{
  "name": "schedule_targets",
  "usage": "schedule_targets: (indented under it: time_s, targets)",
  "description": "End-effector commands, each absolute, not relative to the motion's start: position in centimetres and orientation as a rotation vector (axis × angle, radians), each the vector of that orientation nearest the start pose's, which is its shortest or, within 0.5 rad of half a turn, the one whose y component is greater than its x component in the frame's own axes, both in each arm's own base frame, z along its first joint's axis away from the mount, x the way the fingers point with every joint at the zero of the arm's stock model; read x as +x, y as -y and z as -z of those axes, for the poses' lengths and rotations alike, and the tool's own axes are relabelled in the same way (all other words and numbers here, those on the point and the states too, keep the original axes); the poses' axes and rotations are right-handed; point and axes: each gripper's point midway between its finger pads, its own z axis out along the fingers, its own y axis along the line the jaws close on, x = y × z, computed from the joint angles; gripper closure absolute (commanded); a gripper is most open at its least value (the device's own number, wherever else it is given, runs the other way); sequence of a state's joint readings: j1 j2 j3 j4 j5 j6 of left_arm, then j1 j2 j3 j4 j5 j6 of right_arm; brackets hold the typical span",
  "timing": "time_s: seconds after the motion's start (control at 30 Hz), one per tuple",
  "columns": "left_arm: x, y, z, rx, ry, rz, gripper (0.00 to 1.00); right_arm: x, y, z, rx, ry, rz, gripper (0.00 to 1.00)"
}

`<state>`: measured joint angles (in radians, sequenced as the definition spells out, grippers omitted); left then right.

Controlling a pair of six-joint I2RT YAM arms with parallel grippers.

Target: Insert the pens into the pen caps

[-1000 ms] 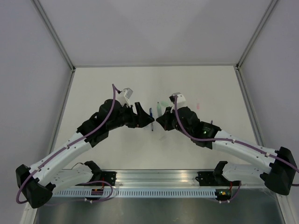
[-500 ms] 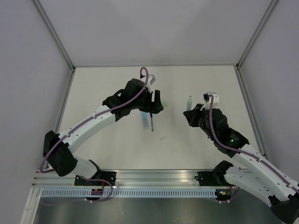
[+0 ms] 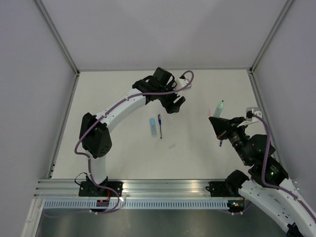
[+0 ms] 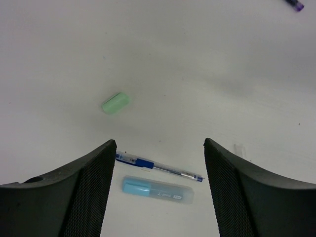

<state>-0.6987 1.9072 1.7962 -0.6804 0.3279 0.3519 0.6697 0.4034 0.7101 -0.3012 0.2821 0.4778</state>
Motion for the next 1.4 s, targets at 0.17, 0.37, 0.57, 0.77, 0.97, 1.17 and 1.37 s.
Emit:
schedule_targets:
  time_s: [0.17,0.37,0.57,0.77,0.97,1.17,1.37]
  targets:
    - [36.2,37.9,-16.6,1.752,-1.55,0.627,0.31,20.5,-12.7,-31.1,0.008,-1.599,-0.66,1.0]
    - [37.8,38.7,-11.1,1.812,-1.61,0.623,0.35,20.4,-12.9,-30.9,-0.014,-1.601,-0.664,1.0]
    - [39.6,39.5,-7.6,1.82,-1.631,0.588,0.36,20.0,-12.8,-31.1,-0.024,-1.583,-0.673,1.0]
    - [41.5,39.4,-5.4,1.823,-1.641,0.496,0.36,19.8,-13.3,-31.0,-0.05,-1.585,-0.692,1.0]
    - [42.7,39.5,-4.6,1.821,-1.62,0.456,0.35,19.7,-13.3,-31.0,-0.056,-1.58,-0.693,1.0]
    - [43.5,39.3,-4.2,1.816,-1.628,0.444,0.35,19.8,-13.4,-31.1,-0.06,-1.578,-0.696,1.0]
    - [44.4,38.3,-3.3,1.801,-1.665,0.41,0.35,19.8,-13.8,-30.9,-0.075,-1.588,-0.704,1.0]
